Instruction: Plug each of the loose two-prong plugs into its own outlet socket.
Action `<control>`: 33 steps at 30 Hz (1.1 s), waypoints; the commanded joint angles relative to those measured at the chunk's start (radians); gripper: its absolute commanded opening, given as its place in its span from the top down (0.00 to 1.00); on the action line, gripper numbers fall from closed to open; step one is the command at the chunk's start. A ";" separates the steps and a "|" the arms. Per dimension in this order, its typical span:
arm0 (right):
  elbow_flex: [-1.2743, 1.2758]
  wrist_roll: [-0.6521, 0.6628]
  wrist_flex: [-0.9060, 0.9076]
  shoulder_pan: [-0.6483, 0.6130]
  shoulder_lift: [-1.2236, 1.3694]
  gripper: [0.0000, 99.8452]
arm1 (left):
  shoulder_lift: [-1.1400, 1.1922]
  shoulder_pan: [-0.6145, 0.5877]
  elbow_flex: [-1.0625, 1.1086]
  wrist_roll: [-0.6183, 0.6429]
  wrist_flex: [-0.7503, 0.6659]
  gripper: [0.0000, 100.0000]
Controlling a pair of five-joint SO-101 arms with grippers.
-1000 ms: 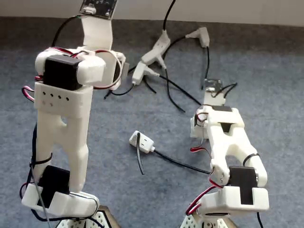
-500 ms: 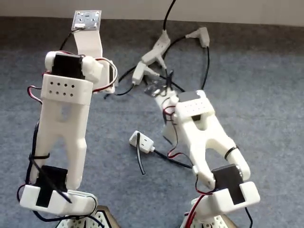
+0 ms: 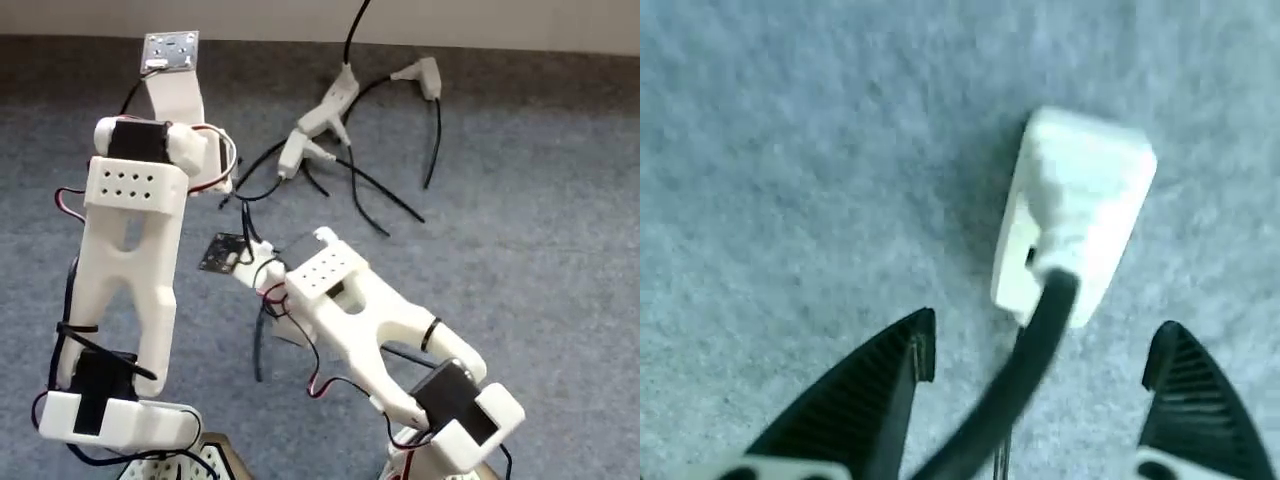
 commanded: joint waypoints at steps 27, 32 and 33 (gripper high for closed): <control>-0.282 -0.072 -0.024 0.168 0.162 0.88 | -0.008 -0.010 0.001 0.006 -0.017 0.84; -0.417 -0.071 0.068 0.278 0.102 0.88 | -0.008 -0.010 0.002 0.006 -0.017 0.84; -0.441 -0.069 0.084 0.306 0.094 0.88 | -0.008 -0.010 0.002 0.006 -0.017 0.84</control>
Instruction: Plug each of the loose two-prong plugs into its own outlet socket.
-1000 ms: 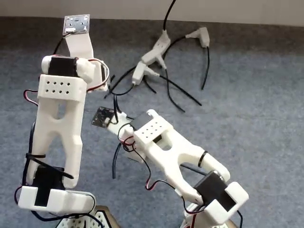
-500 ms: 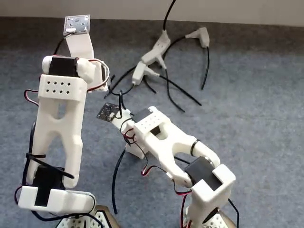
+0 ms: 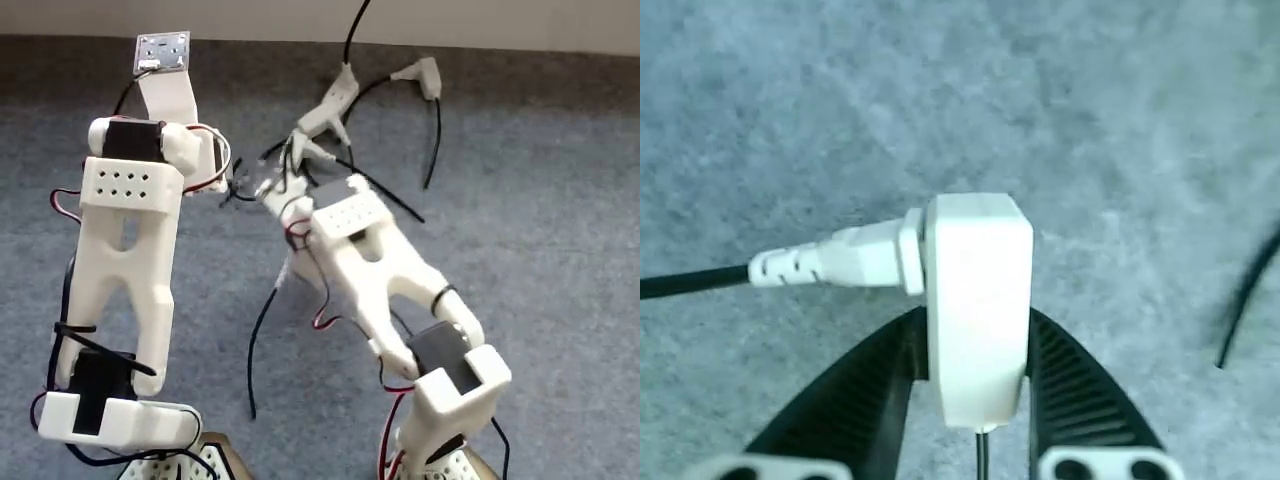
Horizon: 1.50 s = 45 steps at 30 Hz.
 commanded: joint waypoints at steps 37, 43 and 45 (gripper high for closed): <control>-1.673 0.097 -0.269 0.495 1.112 0.78 | -0.008 0.007 0.242 0.086 -0.307 0.84; -1.727 0.097 -0.265 0.496 1.153 0.65 | -0.008 0.053 0.242 0.086 -0.301 0.80; -1.736 0.097 -0.265 0.499 1.145 0.65 | -0.008 0.050 0.242 0.084 -0.301 0.80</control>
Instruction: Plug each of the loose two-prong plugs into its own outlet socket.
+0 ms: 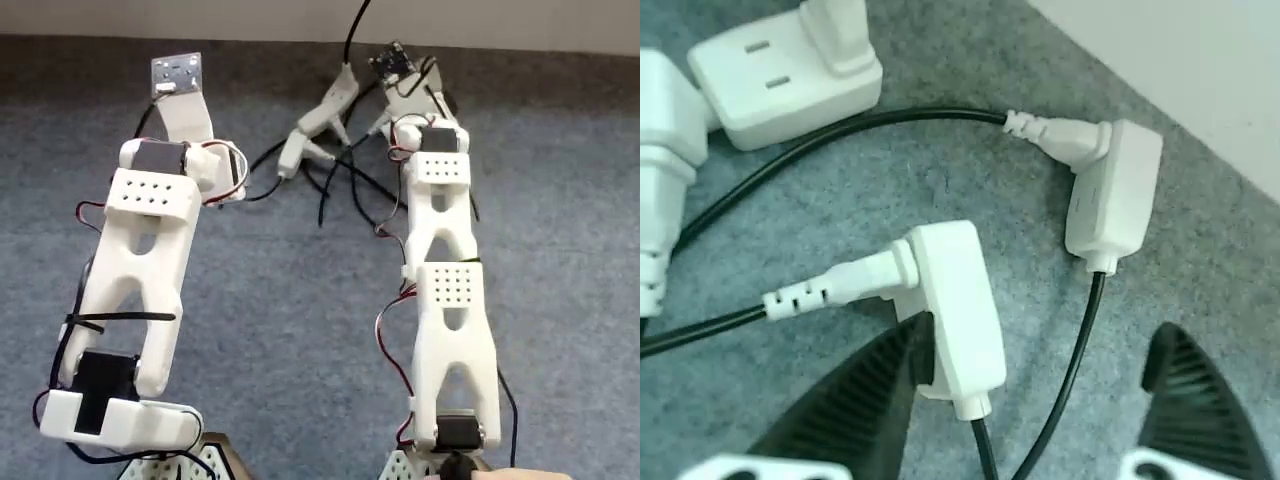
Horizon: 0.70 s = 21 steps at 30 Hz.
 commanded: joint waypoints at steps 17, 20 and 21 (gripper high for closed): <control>-0.231 -0.015 0.337 0.035 -0.378 0.65 | -0.421 0.018 -0.007 -0.054 0.098 0.81; -0.231 -0.015 0.395 0.035 -0.449 0.65 | -0.585 0.021 0.019 -0.126 0.127 0.81; -0.231 -0.015 0.429 0.033 -0.478 0.65 | -0.641 0.021 0.038 -0.126 0.133 0.81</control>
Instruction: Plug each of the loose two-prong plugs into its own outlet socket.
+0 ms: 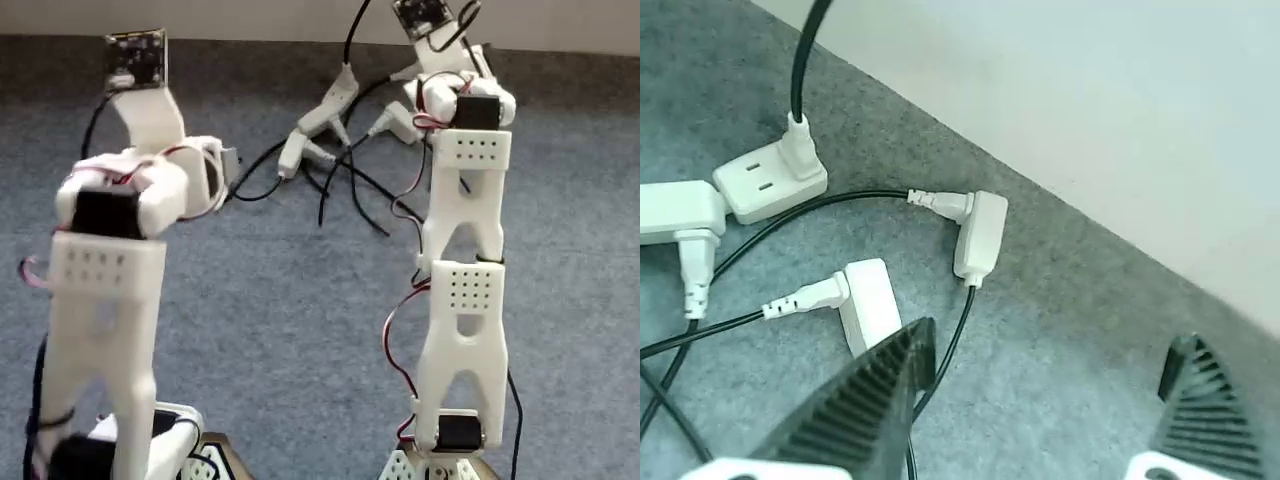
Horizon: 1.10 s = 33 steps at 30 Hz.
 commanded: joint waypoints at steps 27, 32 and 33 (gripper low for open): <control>-0.099 -0.457 0.432 -0.007 -0.811 0.65 | -1.265 0.021 0.611 -0.035 0.060 0.81; -0.099 -0.459 0.432 -0.005 -0.917 0.65 | -1.265 0.022 0.733 -0.034 0.054 0.81; -0.099 -0.459 0.432 -0.005 -0.941 0.65 | -1.265 0.022 0.762 -0.035 0.054 0.81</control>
